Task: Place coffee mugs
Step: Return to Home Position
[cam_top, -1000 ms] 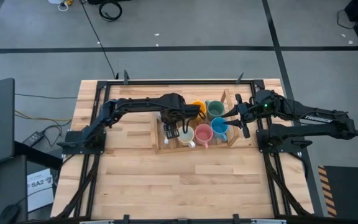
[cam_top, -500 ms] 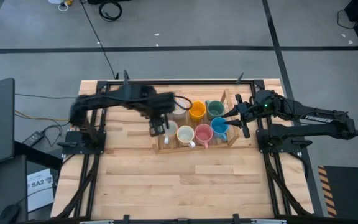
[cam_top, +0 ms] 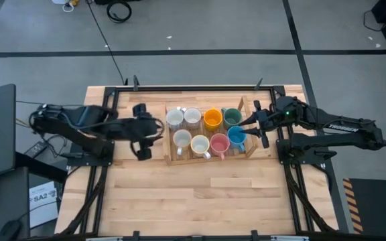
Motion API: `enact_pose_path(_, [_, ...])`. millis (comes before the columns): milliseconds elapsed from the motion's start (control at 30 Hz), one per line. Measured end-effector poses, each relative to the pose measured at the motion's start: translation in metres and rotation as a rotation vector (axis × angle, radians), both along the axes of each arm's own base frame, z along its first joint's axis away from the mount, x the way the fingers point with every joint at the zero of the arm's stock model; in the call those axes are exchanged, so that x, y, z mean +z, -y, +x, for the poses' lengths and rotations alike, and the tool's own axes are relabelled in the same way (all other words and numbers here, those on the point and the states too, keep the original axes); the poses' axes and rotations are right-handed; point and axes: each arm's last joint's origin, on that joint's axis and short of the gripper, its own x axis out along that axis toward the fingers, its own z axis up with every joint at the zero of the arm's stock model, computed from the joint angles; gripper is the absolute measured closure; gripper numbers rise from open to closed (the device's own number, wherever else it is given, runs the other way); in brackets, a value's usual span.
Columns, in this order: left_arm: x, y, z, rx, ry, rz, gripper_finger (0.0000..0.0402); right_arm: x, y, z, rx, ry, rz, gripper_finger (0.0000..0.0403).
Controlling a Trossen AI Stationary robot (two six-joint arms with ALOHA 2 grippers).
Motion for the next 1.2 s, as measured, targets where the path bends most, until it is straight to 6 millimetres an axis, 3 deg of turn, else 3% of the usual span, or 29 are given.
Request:
enact_pose_path(467, [-0.081, -0.022, -0.069, -0.032, 0.358, -0.022, 0.0237, 0.005, 0.001, 0.002, -0.006, 0.049, -0.009, 0.0271])
enact_pose_path(967, [-0.161, -0.029, -0.102, -0.067, 0.534, 0.011, 0.0237, 0.011, 0.001, 0.003, -0.010, 0.117, -0.015, 0.0271])
enact_pose_path(1200, [-0.185, -0.034, -0.122, -0.062, 0.596, -0.001, 0.0237, 0.012, 0.001, 0.003, -0.010, 0.122, -0.015, 0.0271])
